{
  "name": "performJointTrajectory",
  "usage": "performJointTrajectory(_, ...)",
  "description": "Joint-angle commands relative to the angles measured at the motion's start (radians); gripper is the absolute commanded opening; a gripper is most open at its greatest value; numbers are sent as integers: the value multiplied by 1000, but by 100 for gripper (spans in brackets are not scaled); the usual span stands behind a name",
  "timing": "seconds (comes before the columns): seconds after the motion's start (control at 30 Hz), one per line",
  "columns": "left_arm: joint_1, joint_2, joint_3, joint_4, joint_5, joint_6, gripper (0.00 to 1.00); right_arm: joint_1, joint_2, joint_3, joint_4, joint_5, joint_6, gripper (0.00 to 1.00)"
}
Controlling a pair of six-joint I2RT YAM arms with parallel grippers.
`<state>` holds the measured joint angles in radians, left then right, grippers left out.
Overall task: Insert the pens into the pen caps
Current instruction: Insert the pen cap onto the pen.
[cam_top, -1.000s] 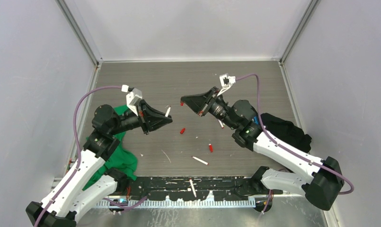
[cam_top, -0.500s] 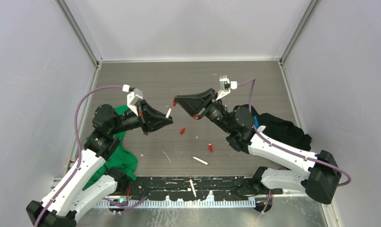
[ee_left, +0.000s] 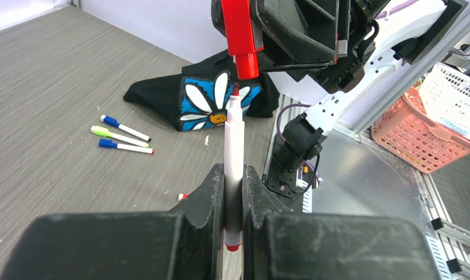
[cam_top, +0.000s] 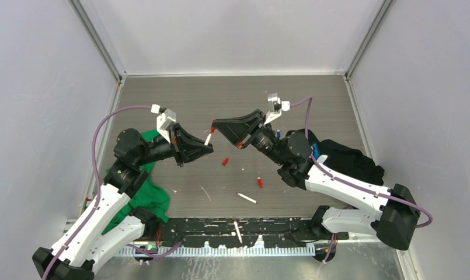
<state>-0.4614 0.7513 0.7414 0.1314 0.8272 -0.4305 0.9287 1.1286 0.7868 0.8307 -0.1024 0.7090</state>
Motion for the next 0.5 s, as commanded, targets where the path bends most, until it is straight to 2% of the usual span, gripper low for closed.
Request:
performJointTrajectory(0.0, 5, -13, 4, 63, 16, -1, 0, 8, 5, 54, 42, -3, -20, 1)
performJointTrajectory(0.47, 6, -21, 4, 59, 11, 5, 0, 13, -1, 53, 11, -6, -40, 1)
